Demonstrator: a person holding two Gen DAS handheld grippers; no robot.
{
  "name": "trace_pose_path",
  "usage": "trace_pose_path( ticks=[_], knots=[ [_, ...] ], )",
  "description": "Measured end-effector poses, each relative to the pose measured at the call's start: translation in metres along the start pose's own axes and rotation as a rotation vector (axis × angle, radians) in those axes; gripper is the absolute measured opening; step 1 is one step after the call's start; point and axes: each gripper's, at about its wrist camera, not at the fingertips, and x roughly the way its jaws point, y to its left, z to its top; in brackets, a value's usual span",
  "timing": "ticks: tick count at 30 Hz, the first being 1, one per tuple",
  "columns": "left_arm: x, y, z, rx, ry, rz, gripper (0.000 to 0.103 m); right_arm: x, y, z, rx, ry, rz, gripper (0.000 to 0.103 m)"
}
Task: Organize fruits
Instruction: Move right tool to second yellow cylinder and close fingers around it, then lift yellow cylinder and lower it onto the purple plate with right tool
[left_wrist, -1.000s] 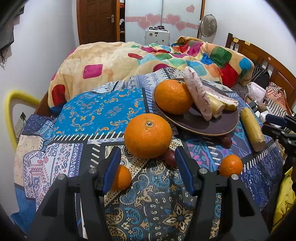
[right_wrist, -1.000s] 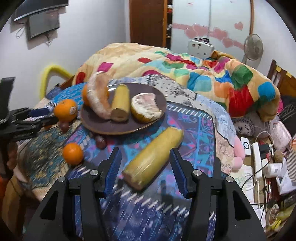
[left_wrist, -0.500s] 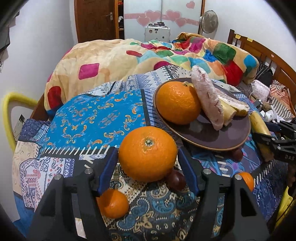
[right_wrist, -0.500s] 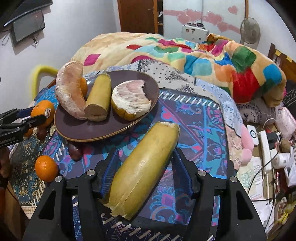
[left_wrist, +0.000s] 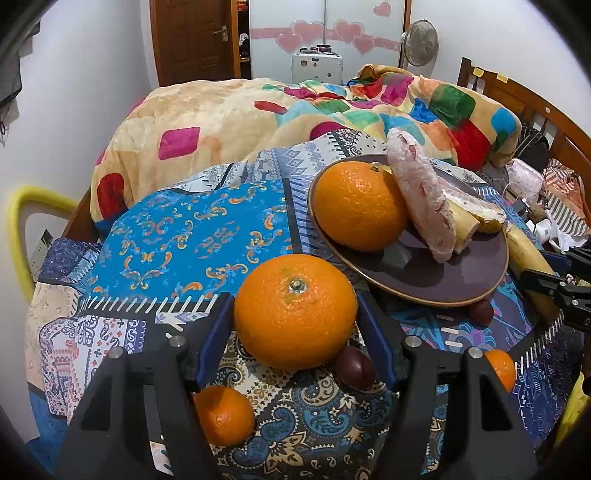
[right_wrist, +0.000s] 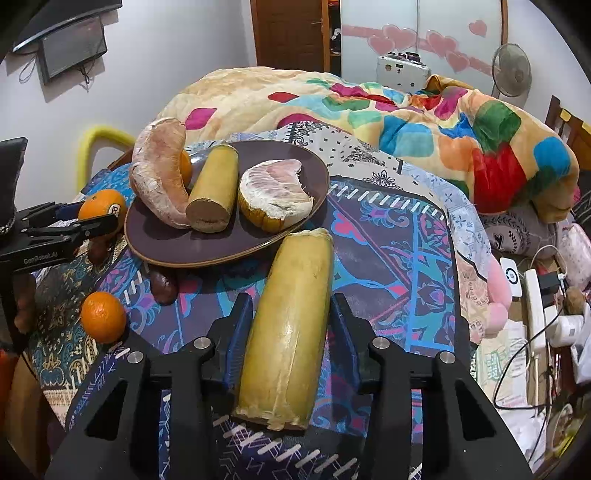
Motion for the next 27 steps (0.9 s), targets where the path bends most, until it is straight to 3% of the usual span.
trace_pose_path(
  ticks=[16,27],
  knots=[
    [-0.034,-0.021,0.009,0.035,-0.068,-0.038,0.065,-0.037,-0.003,0.003,-0.001,-0.089,0.001,0.036],
    [-0.025,-0.043,0.014,0.066,-0.051,-0.078,0.065,-0.047,0.000,0.018,-0.013,-0.150,0.012,0.036]
  ],
)
